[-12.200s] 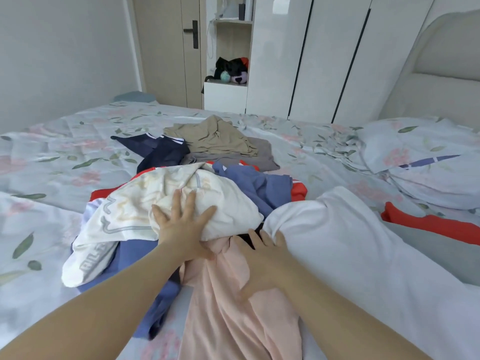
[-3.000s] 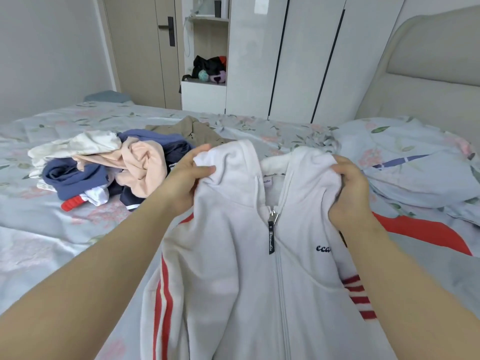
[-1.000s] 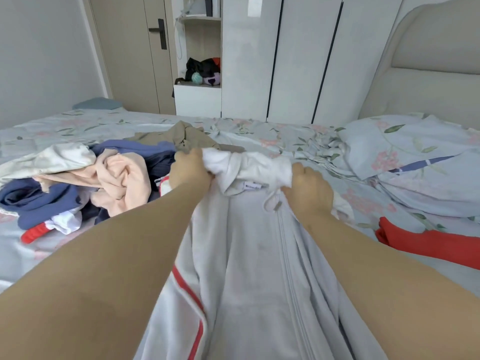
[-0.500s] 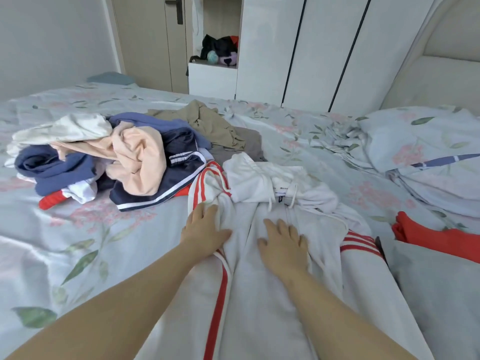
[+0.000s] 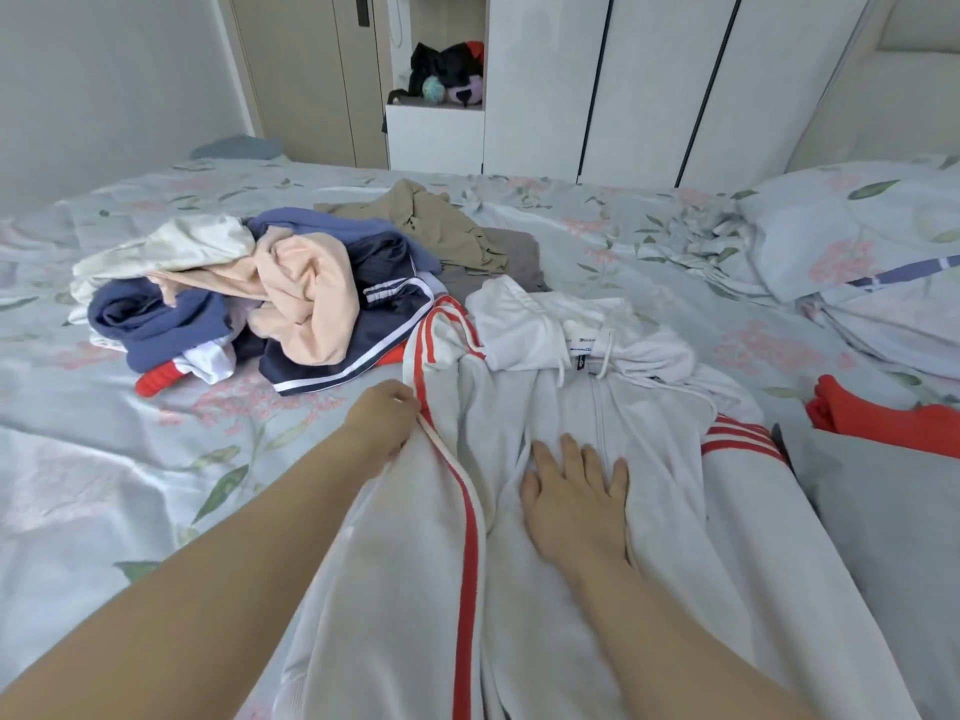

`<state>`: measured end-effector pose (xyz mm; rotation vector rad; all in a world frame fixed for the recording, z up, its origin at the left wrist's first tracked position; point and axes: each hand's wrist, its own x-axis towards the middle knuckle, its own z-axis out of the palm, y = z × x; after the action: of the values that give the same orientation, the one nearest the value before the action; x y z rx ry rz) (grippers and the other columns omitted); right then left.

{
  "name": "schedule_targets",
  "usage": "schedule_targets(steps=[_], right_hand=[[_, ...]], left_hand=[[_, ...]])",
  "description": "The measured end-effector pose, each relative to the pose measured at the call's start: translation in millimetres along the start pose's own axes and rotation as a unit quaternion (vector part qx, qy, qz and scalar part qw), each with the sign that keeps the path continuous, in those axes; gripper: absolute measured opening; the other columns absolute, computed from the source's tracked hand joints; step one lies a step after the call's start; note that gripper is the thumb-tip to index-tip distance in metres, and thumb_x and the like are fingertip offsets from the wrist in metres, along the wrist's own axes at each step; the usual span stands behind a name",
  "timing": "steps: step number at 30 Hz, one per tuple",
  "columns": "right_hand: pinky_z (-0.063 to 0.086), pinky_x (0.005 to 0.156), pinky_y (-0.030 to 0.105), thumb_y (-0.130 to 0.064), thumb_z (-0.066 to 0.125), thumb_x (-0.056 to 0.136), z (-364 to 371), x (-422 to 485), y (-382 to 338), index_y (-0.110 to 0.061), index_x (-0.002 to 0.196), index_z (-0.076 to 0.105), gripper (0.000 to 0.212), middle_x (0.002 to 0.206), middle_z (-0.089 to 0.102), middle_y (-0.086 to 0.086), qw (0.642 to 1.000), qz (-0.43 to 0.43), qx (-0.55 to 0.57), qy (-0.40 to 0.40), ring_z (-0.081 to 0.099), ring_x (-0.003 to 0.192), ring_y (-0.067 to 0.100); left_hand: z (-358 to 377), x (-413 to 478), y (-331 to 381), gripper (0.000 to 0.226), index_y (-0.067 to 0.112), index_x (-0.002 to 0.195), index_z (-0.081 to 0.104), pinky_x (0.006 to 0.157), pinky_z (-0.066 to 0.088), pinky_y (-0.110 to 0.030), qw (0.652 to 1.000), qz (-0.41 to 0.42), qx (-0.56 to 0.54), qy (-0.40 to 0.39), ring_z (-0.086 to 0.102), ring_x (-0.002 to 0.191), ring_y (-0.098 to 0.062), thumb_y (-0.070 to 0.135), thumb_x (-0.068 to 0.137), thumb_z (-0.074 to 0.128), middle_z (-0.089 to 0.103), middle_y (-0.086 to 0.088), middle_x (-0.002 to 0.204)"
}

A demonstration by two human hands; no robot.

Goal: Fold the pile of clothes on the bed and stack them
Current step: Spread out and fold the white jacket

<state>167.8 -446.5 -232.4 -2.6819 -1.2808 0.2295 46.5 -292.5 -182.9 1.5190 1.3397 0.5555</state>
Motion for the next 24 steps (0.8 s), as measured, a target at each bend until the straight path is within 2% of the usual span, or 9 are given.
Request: schedule_targets(steps=[2,5,7,9,12,16,19,22,24], right_hand=[[-0.011,0.115,0.049,-0.038,0.015,0.101,0.9,-0.4,0.0,-0.035,0.149,0.014,0.049,0.160,0.004,-0.004,1.000,0.000,-0.004,0.005,0.002,0.146,0.019],[-0.011,0.114,0.049,-0.038,0.016,0.101,2.3,-0.5,0.1,-0.034,0.150,0.015,0.049,0.160,0.005,-0.003,1.000,0.001,-0.007,0.011,0.003,0.146,0.019],[-0.011,0.114,0.049,-0.038,0.015,0.101,2.4,0.3,0.0,-0.034,0.150,0.014,0.049,0.160,0.005,-0.003,1.000,0.000,-0.009,0.005,0.002,0.146,0.019],[-0.011,0.114,0.049,-0.039,0.014,0.101,1.1,0.7,0.6,-0.033,0.150,0.012,0.050,0.160,0.003,-0.003,1.000,-0.003,-0.015,-0.010,0.001,0.147,0.019],[-0.011,0.115,0.049,-0.040,0.014,0.101,-2.5,-2.3,3.0,-0.033,0.151,0.010,0.051,0.160,0.001,-0.002,0.999,-0.015,-0.017,-0.030,0.000,0.147,0.019],[-0.008,0.117,0.043,-0.041,0.015,0.101,-9.1,-21.0,7.4,-0.032,0.151,0.009,0.051,0.161,-0.002,0.001,0.996,-0.045,-0.014,-0.073,-0.003,0.147,0.019],[-0.003,0.118,0.039,-0.041,0.019,0.101,-14.5,-45.8,11.6,-0.032,0.152,0.008,0.052,0.161,-0.002,0.002,0.993,-0.068,-0.012,-0.098,-0.001,0.147,0.019],[0.000,0.118,0.036,-0.041,0.021,0.101,-20.8,-78.7,17.8,-0.032,0.152,0.009,0.053,0.161,-0.001,0.001,0.989,-0.089,-0.022,-0.115,0.000,0.147,0.019],[0.003,0.117,0.034,-0.041,0.022,0.101,-25.4,-101.7,22.4,-0.031,0.150,0.018,0.050,0.160,0.006,-0.001,0.989,-0.108,-0.027,-0.096,0.006,0.147,0.018]], left_hand=[[-11.0,5.8,13.4,0.030,0.016,0.072,0.043,0.032,0.038,-0.014,0.987,-0.037,-0.153,0.010,0.042,0.027,-0.007,0.000,0.096,0.035,0.041,-0.006,0.059],[-32.5,17.9,36.7,0.032,0.014,0.072,0.039,0.037,0.049,-0.020,0.956,0.023,-0.284,0.076,0.052,0.032,-0.004,-0.004,0.096,0.030,0.052,-0.006,0.051],[-45.6,27.5,43.0,0.027,0.018,0.077,0.042,0.057,0.057,-0.027,0.946,0.096,-0.276,0.139,0.062,0.052,-0.010,0.004,0.098,0.033,0.057,0.002,0.056],[-51.8,34.0,37.1,0.014,0.021,0.094,0.050,0.077,0.049,-0.031,0.958,0.170,-0.151,0.176,0.057,0.082,-0.019,0.011,0.094,0.040,0.057,0.005,0.078],[-42.9,35.0,12.2,0.069,0.014,0.140,0.036,0.106,0.034,-0.041,0.965,0.235,0.062,0.103,0.040,0.127,-0.028,0.028,0.076,0.058,0.047,-0.010,0.130],[-17.0,-16.6,-13.3,0.103,0.020,0.144,0.036,0.116,0.015,-0.036,0.939,0.243,0.241,-0.039,0.017,0.141,-0.026,0.071,0.055,0.040,0.026,-0.012,0.151],[-6.2,-65.2,-37.0,0.106,0.025,0.136,0.047,0.115,0.014,-0.027,0.919,0.247,0.278,-0.130,0.018,0.142,-0.018,0.076,0.046,0.027,0.029,-0.005,0.150],[-8.6,-101.9,-62.1,0.095,0.026,0.130,0.054,0.117,0.016,-0.029,0.925,0.230,0.237,-0.190,0.022,0.140,-0.013,0.076,0.051,0.037,0.034,0.000,0.144],[-14.6,-120.3,-78.3,0.070,0.029,0.125,0.056,0.117,0.016,-0.028,0.939,0.208,0.174,-0.211,0.022,0.139,-0.008,0.068,0.066,0.054,0.033,0.008,0.138]])
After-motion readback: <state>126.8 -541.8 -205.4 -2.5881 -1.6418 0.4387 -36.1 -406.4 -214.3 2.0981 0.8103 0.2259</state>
